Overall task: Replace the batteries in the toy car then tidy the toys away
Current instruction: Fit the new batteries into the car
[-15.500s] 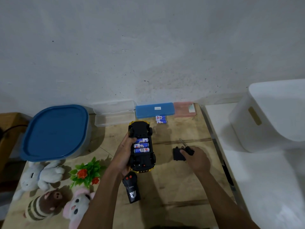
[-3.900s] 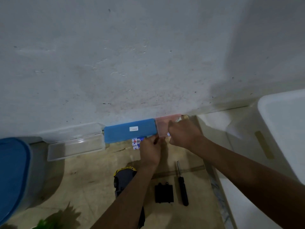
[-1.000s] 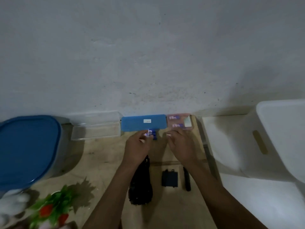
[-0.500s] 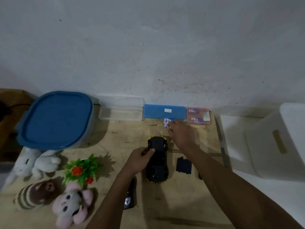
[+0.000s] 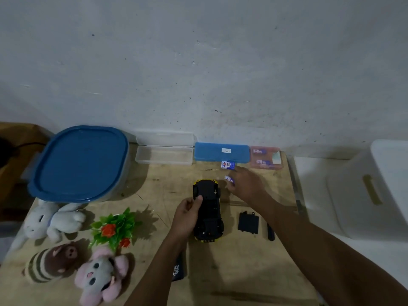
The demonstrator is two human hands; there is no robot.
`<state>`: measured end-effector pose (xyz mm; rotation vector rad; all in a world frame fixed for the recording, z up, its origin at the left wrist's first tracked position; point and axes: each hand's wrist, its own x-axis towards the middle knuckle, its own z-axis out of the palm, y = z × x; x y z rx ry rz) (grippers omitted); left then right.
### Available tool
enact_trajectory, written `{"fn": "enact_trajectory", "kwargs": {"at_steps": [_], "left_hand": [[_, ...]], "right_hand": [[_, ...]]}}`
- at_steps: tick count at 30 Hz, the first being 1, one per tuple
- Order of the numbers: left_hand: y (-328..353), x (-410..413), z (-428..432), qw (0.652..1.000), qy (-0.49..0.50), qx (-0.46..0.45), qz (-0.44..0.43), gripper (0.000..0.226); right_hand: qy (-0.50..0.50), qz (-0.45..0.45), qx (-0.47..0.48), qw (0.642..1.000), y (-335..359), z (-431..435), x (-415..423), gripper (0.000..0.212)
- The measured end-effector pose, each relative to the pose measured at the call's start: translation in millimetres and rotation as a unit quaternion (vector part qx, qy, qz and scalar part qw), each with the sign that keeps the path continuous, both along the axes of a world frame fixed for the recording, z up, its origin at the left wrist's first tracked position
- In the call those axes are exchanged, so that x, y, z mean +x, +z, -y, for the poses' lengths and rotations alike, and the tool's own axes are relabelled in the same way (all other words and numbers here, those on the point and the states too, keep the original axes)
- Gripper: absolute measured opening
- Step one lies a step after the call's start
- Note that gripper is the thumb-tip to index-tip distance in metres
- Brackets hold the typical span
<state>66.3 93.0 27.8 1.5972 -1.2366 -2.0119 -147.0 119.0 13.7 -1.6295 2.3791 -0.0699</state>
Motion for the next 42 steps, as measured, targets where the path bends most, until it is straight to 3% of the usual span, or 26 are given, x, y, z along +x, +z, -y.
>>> {"fn": "enact_trajectory", "kwargs": {"at_steps": [5,8,11,14,17,21,24,28,36,40,42], "left_hand": [[9.4,-2.1,9.2,0.995,0.061,0.057,-0.06,0.024],[19.1,-4.0,15.2,0.986,0.082,0.081,-0.121,0.029],[27.6,-6.0,20.0,0.973,0.094,0.1,-0.186,0.036],[34.2,-7.8,20.9,0.966,0.085,0.094,-0.224,0.037],[42.9,-8.3,16.6,0.966,0.066,0.07,-0.242,0.037],[53.6,-7.3,9.9,0.962,0.046,0.051,-0.263,0.038],[58.6,-5.6,5.6,0.962,0.039,0.047,-0.265,0.038],[59.2,-6.7,2.7,0.963,0.023,0.043,-0.264,0.039],[54.0,-6.9,7.3,0.971,0.019,0.012,-0.238,0.04],[48.6,-10.6,12.6,0.974,0.017,0.01,-0.225,0.04],[46.4,-12.8,15.2,0.975,0.028,0.013,-0.22,0.04]], "right_hand": [[-0.126,0.143,-0.083,0.978,18.7,-13.1,7.4,0.016],[-0.247,0.321,-0.215,0.889,50.9,-21.3,24.8,0.028],[-0.266,0.433,-0.316,0.801,83.9,-30.1,55.1,0.026],[-0.253,0.468,-0.353,0.77,100.3,-35.3,86.8,0.017],[-0.273,0.428,-0.35,0.787,99.0,-37.1,105.9,0.016],[-0.268,0.28,-0.353,0.852,91.0,-42.1,117.1,0.013],[-0.275,0.2,-0.36,0.869,82.7,-44.4,119.8,0.018],[-0.278,0.186,-0.342,0.878,75.2,-48.3,123.5,0.025],[-0.192,0.053,-0.308,0.93,59.7,-47.8,123.6,0.02],[-0.158,0.04,-0.264,0.951,58.2,-44.1,117.8,0.024],[-0.152,0.078,-0.251,0.953,57.3,-42.1,111.9,0.028]]}}
